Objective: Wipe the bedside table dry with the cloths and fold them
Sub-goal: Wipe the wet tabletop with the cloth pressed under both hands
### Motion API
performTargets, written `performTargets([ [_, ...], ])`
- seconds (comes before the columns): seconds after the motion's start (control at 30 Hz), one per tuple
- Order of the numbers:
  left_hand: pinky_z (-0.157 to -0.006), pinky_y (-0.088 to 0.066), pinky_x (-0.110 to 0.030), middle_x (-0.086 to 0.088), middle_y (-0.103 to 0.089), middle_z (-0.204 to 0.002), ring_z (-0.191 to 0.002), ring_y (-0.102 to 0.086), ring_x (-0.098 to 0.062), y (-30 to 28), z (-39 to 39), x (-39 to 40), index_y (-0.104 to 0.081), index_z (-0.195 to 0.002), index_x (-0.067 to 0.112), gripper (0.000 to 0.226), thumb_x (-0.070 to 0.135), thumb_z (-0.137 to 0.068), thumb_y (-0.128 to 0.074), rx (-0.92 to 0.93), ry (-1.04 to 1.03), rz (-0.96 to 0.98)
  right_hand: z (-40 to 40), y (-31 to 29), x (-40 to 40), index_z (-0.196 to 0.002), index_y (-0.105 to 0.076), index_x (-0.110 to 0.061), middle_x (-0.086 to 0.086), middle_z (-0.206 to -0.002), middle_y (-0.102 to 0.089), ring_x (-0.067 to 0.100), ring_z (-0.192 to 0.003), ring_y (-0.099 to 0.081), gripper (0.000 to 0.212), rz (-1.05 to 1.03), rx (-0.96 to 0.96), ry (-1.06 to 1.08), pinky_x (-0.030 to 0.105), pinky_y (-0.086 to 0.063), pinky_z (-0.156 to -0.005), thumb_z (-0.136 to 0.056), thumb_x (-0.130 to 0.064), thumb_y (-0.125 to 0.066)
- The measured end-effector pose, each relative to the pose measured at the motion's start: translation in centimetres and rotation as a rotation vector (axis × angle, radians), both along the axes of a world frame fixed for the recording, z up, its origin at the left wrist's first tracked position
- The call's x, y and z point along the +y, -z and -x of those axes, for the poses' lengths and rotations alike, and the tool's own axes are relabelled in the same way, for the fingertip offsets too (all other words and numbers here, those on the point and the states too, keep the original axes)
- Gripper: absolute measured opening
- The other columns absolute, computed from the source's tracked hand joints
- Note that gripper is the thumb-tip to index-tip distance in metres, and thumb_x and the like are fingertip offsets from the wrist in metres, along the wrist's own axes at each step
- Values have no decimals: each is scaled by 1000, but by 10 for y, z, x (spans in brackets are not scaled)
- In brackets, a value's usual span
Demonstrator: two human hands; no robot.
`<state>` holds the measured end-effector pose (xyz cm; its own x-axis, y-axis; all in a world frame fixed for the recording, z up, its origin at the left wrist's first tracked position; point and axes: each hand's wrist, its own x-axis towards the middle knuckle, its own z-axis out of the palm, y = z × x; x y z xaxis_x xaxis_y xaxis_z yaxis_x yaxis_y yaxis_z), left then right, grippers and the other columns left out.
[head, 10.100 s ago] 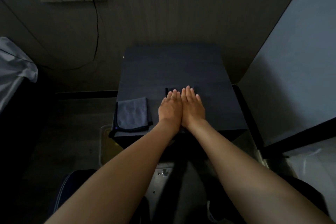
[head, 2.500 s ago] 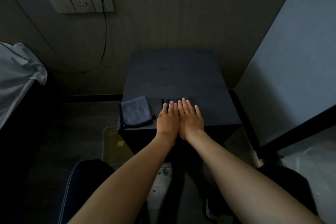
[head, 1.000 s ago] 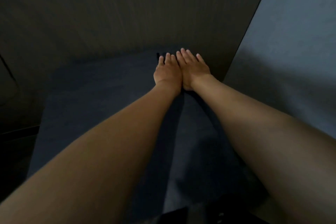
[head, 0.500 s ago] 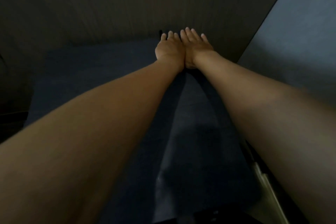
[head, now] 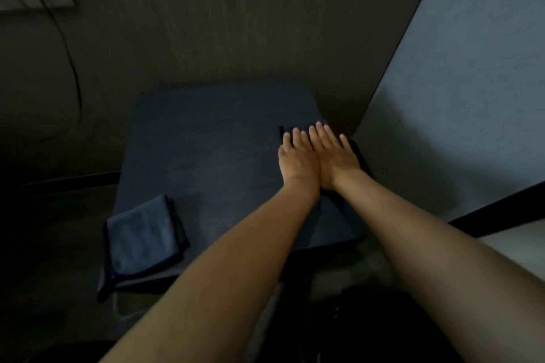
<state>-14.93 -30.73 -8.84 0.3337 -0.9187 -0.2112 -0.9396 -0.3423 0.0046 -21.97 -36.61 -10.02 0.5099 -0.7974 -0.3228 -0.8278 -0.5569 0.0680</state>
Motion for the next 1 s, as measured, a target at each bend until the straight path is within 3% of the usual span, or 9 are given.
performTargets([
  [0.23, -122, -20, -41, -15, 5, -165, -152, -1, -33, 5, 40, 75, 6, -156, 5, 89, 20, -97, -59, 3, 50, -10, 44, -6, 80, -154, 20, -14, 6, -162, 27, 20, -150, 22, 94, -12, -7, 10, 44, 5, -123, -95, -41, -47],
  [0.47, -120, -26, -42, -14, -5, -165, -152, -11, -32, 2, 54, 129, -4, -157, 7, 75, 16, -100, -52, 26, 123, 49, 67, -13, 140, -155, 20, -15, 5, -162, 27, 20, -149, 22, 87, -31, -31, 59, 45, 3, -124, -99, -35, -44],
  [0.6, -115, -36, -40, -10, -15, -164, -150, -20, -28, -9, 53, 149, -15, -156, 10, 67, 17, -101, -52, 75, 119, 95, 71, -17, 157, -157, 13, -17, 3, -164, 20, 18, -151, 17, 69, -52, -90, 74, 42, 3, -124, -104, -35, -27],
  [0.7, -101, -48, -39, -4, -30, -159, -142, -37, -23, -16, 47, 157, -34, -150, 16, 50, 25, -102, -47, 125, 111, 140, 73, -21, 164, -158, 7, -19, 2, -166, 15, 17, -152, 13, 62, -80, -109, 82, 41, 3, -124, -105, -38, -19],
  [0.8, -97, -50, -41, -2, -37, -154, -136, -45, -23, -24, 38, 164, -42, -145, 20, 49, 32, -98, -53, 163, 146, 101, 72, -28, 169, -159, 4, -20, 2, -166, 12, 18, -153, 10, 69, -112, -81, 79, 42, 3, -124, -102, -42, -28],
  [0.9, -100, -48, -41, -2, -34, -156, -135, -45, -24, -29, 32, 172, -37, -148, 20, 67, 35, -89, -66, 211, 186, 28, 75, -31, 172, -158, 6, -19, 4, -166, 12, 20, -153, 11, 94, -139, -52, 49, 44, 2, -124, -90, -50, -50],
  [1.0, -97, -50, -41, -2, -36, -153, -130, -50, -25, -29, 29, 178, -36, -148, 20, 75, 29, -85, -74, 147, 209, 3, 74, -29, 177, -158, 9, -16, 6, -166, 12, 23, -153, 10, 118, -116, 7, 17, 45, 3, -123, -77, -56, -68],
])
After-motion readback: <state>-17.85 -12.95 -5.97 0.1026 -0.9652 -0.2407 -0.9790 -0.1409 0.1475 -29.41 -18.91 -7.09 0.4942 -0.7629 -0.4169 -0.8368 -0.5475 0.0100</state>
